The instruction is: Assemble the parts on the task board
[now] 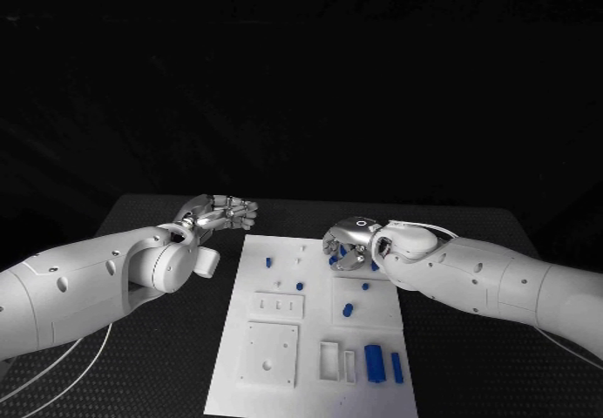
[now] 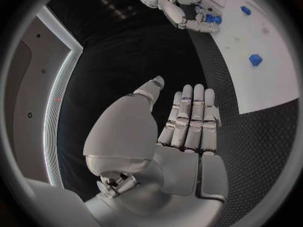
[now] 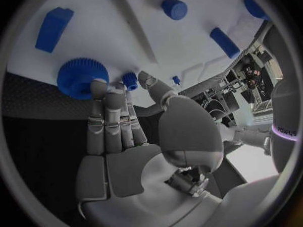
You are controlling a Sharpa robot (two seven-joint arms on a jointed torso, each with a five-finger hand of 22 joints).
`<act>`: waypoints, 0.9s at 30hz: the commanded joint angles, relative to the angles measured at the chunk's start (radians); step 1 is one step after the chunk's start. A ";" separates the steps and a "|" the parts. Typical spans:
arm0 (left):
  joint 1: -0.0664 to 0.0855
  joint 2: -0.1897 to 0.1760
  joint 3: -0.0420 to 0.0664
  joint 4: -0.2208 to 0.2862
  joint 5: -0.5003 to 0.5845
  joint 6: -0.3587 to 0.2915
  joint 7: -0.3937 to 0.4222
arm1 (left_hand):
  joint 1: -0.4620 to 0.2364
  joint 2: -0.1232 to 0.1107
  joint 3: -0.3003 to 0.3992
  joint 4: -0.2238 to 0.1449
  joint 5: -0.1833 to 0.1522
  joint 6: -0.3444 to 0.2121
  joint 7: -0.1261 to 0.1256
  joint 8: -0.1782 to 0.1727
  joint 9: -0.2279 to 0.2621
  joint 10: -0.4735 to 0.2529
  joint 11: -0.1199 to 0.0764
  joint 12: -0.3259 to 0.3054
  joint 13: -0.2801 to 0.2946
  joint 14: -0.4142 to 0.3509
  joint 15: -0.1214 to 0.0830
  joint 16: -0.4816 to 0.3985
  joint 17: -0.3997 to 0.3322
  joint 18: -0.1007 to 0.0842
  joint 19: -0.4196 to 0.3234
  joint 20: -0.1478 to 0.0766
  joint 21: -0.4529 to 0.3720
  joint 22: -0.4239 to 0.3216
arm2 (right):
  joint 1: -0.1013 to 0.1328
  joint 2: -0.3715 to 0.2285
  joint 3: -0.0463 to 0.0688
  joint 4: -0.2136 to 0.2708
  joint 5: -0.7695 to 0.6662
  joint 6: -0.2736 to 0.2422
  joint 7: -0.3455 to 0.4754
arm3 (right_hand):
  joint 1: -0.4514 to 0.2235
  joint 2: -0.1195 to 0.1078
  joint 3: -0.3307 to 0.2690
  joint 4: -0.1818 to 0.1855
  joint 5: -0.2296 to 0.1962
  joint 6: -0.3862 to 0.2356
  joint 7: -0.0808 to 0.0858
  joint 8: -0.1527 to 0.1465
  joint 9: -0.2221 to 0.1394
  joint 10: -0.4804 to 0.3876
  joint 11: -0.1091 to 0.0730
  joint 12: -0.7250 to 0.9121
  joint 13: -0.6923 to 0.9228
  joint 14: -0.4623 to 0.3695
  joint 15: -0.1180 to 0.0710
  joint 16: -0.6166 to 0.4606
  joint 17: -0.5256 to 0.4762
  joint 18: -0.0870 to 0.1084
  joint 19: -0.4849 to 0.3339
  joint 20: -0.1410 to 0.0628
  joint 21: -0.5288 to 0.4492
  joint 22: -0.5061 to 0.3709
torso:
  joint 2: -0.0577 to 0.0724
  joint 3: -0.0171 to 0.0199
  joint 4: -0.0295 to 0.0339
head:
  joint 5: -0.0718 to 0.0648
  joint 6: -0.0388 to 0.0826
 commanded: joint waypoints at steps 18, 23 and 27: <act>0.002 0.000 0.001 -0.002 -0.007 0.024 0.000 | -0.015 0.001 -0.007 0.003 -0.004 0.007 -0.001 -0.008 -0.002 0.004 0.002 -0.007 -0.002 -0.004 0.004 -0.003 -0.002 0.016 0.001 0.004 0.001 0.021 | -0.009 -0.011 -0.008 0.015 -0.078 0.033 -0.039 | 0.002 -0.016 0.108 0.001 -0.049 0.045 -0.010 0.007 0.008 0.049 -0.013 0.002 0.028 -0.022 -0.015 0.060 -0.018 0.031 -0.017 -0.017 0.088 0.024 | 0.011 0.0018 -0.0011 | -0.001 0.001; 0.002 -0.001 0.001 -0.001 -0.007 0.025 -0.001 | -0.015 0.001 -0.007 0.003 -0.004 0.008 -0.001 -0.008 -0.002 0.004 0.002 -0.007 -0.003 -0.004 0.004 -0.003 -0.002 0.016 0.001 0.004 0.001 0.021 | -0.009 -0.015 -0.008 0.021 -0.082 0.026 -0.045 | 0.004 -0.017 0.104 0.000 -0.047 0.042 -0.010 0.005 0.008 0.046 -0.012 -0.001 0.029 -0.024 -0.014 0.063 -0.022 0.031 -0.021 -0.019 0.097 0.024 | 0.013 0.0019 -0.0005 | -0.002 0.002; 0.002 -0.003 0.001 -0.001 -0.007 0.024 -0.001 | -0.015 0.001 -0.007 0.003 -0.005 0.008 -0.001 -0.009 -0.002 0.004 0.002 -0.007 -0.003 -0.004 0.004 -0.003 -0.002 0.016 0.001 0.004 0.000 0.021 | -0.010 -0.016 -0.008 0.024 -0.092 0.015 -0.049 | 0.003 -0.028 0.100 0.000 -0.047 0.038 -0.006 0.002 0.008 0.033 -0.008 -0.006 0.028 -0.029 -0.010 0.067 -0.027 0.031 -0.027 -0.019 0.105 0.024 | 0.014 0.0025 -0.0007 | -0.002 0.004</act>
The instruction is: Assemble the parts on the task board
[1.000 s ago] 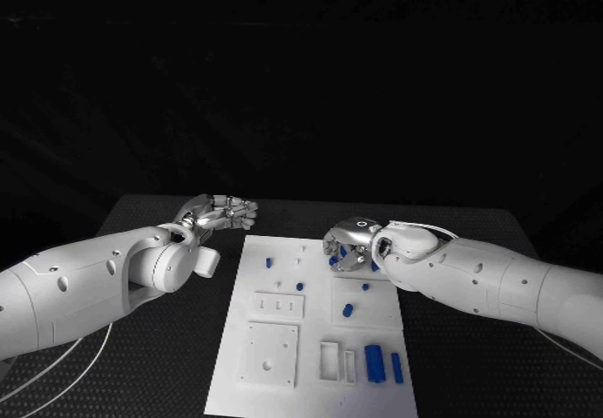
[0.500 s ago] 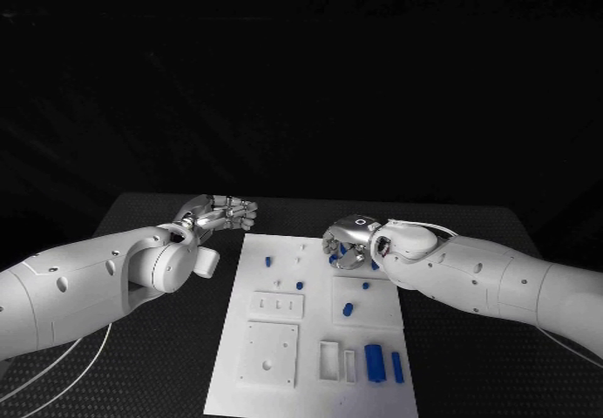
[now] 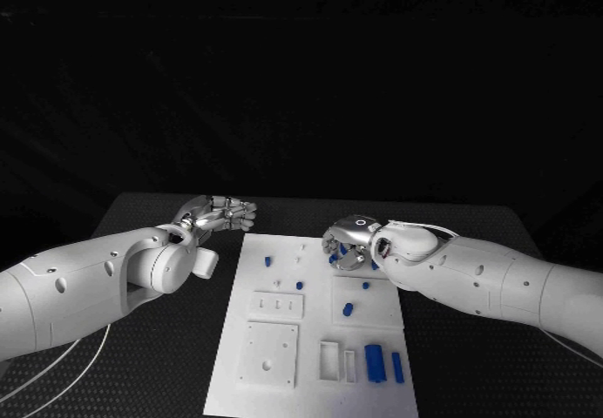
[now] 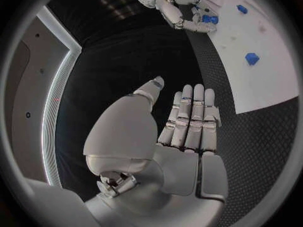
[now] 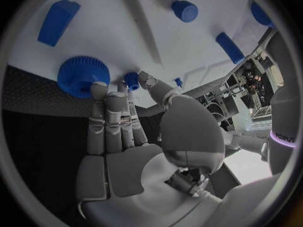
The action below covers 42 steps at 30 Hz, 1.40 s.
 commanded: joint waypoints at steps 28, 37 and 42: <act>0.002 -0.004 0.001 0.003 -0.007 0.014 0.004 | -0.007 0.001 -0.004 0.000 -0.005 0.009 -0.002 -0.007 -0.002 0.005 0.001 -0.004 -0.002 -0.003 0.004 -0.003 -0.002 0.017 0.000 0.004 0.000 0.021 | -0.013 -0.020 -0.008 0.065 -0.080 -0.146 -0.092 | 0.067 -0.008 0.160 0.012 -0.062 0.089 -0.023 0.032 0.039 0.095 -0.039 0.031 0.063 -0.002 -0.041 0.075 -0.031 0.042 0.015 -0.011 0.151 0.022 | 0.005 -0.0002 0.0005 | -0.001 0.015; 0.002 -0.002 0.001 0.003 -0.007 0.015 0.004 | -0.007 0.001 -0.003 0.000 -0.005 0.010 -0.002 -0.007 -0.002 0.005 0.001 -0.004 -0.003 -0.003 0.004 -0.003 -0.002 0.018 0.000 0.004 0.000 0.021 | -0.012 0.011 -0.004 0.076 -0.121 -0.234 -0.164 | 0.052 -0.036 0.166 0.026 -0.064 0.089 -0.024 0.030 0.046 0.094 -0.039 0.025 0.071 -0.003 -0.041 0.080 -0.038 0.042 0.013 -0.012 0.160 0.020 | 0.006 0.0005 0.0016 | 0.001 0.025; 0.002 -0.001 0.001 0.002 -0.007 0.014 0.004 | -0.007 0.001 -0.003 0.000 -0.005 0.010 -0.002 -0.007 -0.002 0.006 0.001 -0.004 -0.003 -0.003 0.004 -0.003 -0.002 0.018 0.000 0.004 0.000 0.021 | -0.011 0.031 -0.002 0.077 -0.143 -0.248 -0.203 | 0.048 -0.055 0.174 0.044 -0.067 0.090 -0.025 0.030 0.051 0.094 -0.039 0.022 0.077 -0.003 -0.042 0.083 -0.043 0.042 0.014 -0.013 0.165 0.019 | 0.006 0.0005 0.0017 | 0.003 0.028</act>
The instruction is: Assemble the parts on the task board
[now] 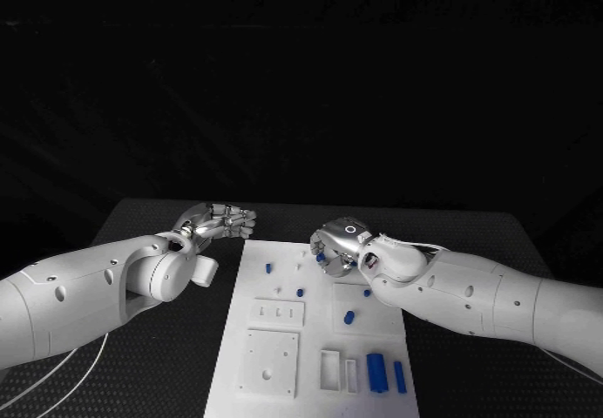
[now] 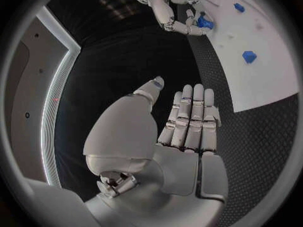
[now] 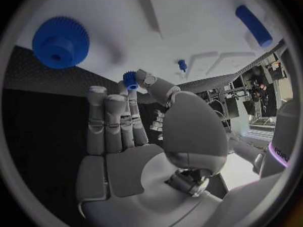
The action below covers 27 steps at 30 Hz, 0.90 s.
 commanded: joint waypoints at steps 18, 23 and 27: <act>0.002 0.010 0.001 -0.005 -0.005 0.014 0.006 | -0.008 0.001 -0.003 0.000 -0.005 0.008 0.001 -0.004 -0.002 0.006 0.001 -0.005 -0.002 -0.003 0.004 -0.003 -0.002 0.007 0.001 0.004 0.000 0.021 | 0.001 0.097 0.001 -0.050 -0.084 -0.040 -0.125 | 0.007 -0.032 0.018 0.032 -0.005 -0.001 -0.007 0.001 0.011 0.017 0.000 -0.006 0.059 -0.005 -0.007 0.011 -0.007 0.064 0.000 -0.005 0.009 0.018 | 0.001 -0.0006 0.0029 | 0.006 0.013; 0.002 0.013 0.001 -0.008 -0.005 0.015 0.006 | -0.008 0.001 -0.003 0.000 -0.005 0.008 0.001 -0.005 -0.002 0.006 0.001 -0.005 -0.002 -0.003 0.004 -0.003 -0.002 0.007 0.001 0.004 0.000 0.021 | 0.001 0.108 0.001 -0.064 -0.085 -0.031 -0.126 | 0.007 -0.032 0.019 0.033 -0.005 -0.001 -0.006 0.001 0.012 0.016 0.000 -0.007 0.059 -0.005 -0.007 0.011 -0.007 0.064 0.000 -0.005 0.009 0.018 | 0.002 -0.0011 0.0021 | 0.007 0.013; 0.002 0.016 0.001 -0.010 -0.005 0.015 0.006 | -0.009 0.001 -0.003 0.000 -0.005 0.008 0.001 -0.005 -0.002 0.006 0.001 -0.005 -0.002 -0.003 0.004 -0.003 -0.002 0.007 0.001 0.004 0.000 0.021 | 0.001 0.120 0.001 -0.076 -0.089 -0.031 -0.126 | 0.008 -0.033 0.020 0.034 -0.005 -0.002 -0.006 0.000 0.012 0.016 0.000 -0.008 0.060 -0.006 -0.007 0.012 -0.007 0.064 -0.001 -0.005 0.010 0.018 | 0.001 -0.0006 0.0000 | 0.009 0.012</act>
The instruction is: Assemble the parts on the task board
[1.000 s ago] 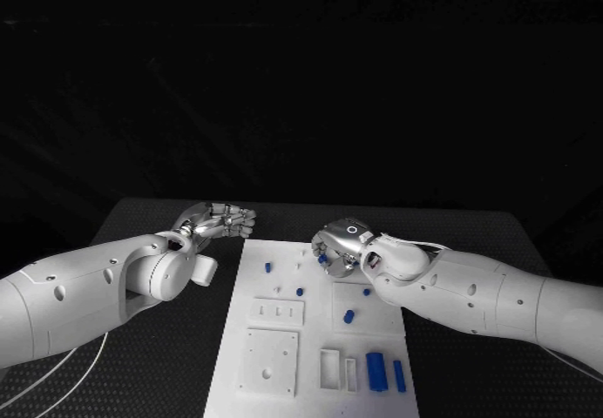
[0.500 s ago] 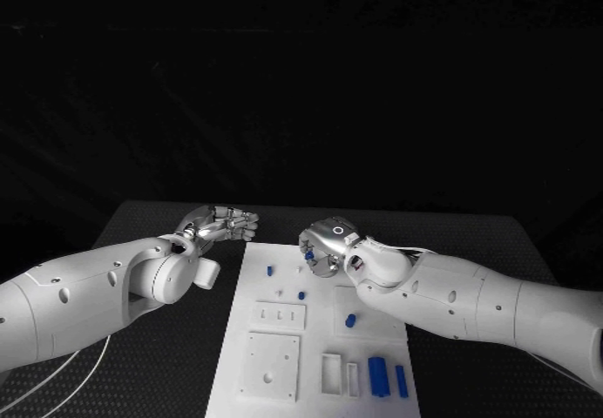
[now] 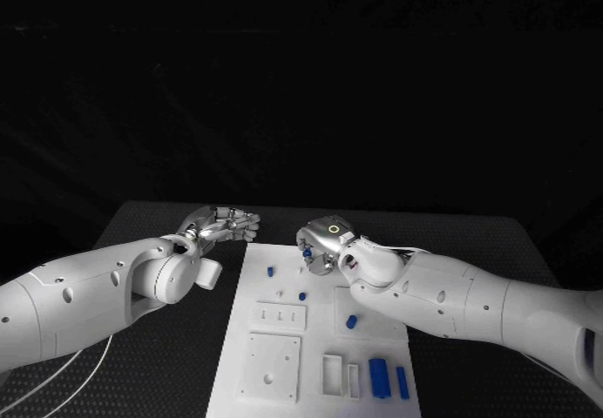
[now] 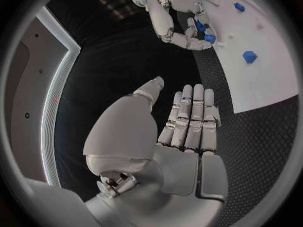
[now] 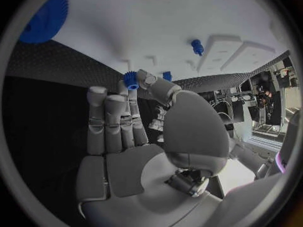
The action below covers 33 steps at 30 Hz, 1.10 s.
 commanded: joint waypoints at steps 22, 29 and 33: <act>0.010 0.012 0.001 -0.001 -0.005 0.011 0.006 | -0.009 0.001 -0.003 0.000 -0.005 0.009 0.001 -0.007 -0.002 0.007 0.001 -0.006 -0.002 -0.003 0.004 -0.003 -0.001 0.008 0.001 0.004 0.000 0.021 | 0.000 0.033 0.000 -0.038 -0.024 0.031 0.012 | 0.000 -0.013 0.000 0.011 -0.004 -0.003 -0.005 0.000 0.004 0.009 0.006 -0.008 0.062 -0.006 -0.006 0.006 -0.004 0.064 -0.001 -0.006 0.005 0.018 | 0.001 0.0017 -0.0040 | 0.011 -0.009; 0.011 0.015 0.001 -0.001 -0.006 0.012 0.006 | -0.009 0.001 -0.004 0.000 -0.005 0.009 0.001 -0.007 -0.002 0.007 0.002 -0.007 -0.002 -0.003 0.004 -0.003 -0.002 0.008 0.001 0.004 0.000 0.021 | 0.000 0.044 0.000 -0.050 -0.022 0.034 0.014 | -0.002 -0.014 -0.002 0.012 -0.004 -0.003 -0.005 -0.001 0.005 0.010 0.006 -0.008 0.063 -0.006 -0.006 0.007 -0.005 0.064 -0.001 -0.005 0.006 0.018 | 0.001 0.0020 -0.0022 | 0.013 -0.010; 0.012 0.015 0.001 0.000 -0.006 0.012 0.006 | -0.009 0.000 -0.004 -0.001 -0.005 0.009 0.001 -0.007 -0.003 0.007 0.002 -0.007 -0.002 -0.003 0.004 -0.003 -0.002 0.008 0.001 0.004 0.000 0.021 | -0.001 0.052 0.000 -0.063 -0.019 0.034 0.017 | -0.002 -0.014 -0.002 0.012 -0.004 -0.003 -0.005 -0.001 0.005 0.010 0.006 -0.008 0.063 -0.006 -0.006 0.007 -0.005 0.064 -0.001 -0.005 0.006 0.018 | 0.001 0.0018 -0.0027 | 0.014 -0.009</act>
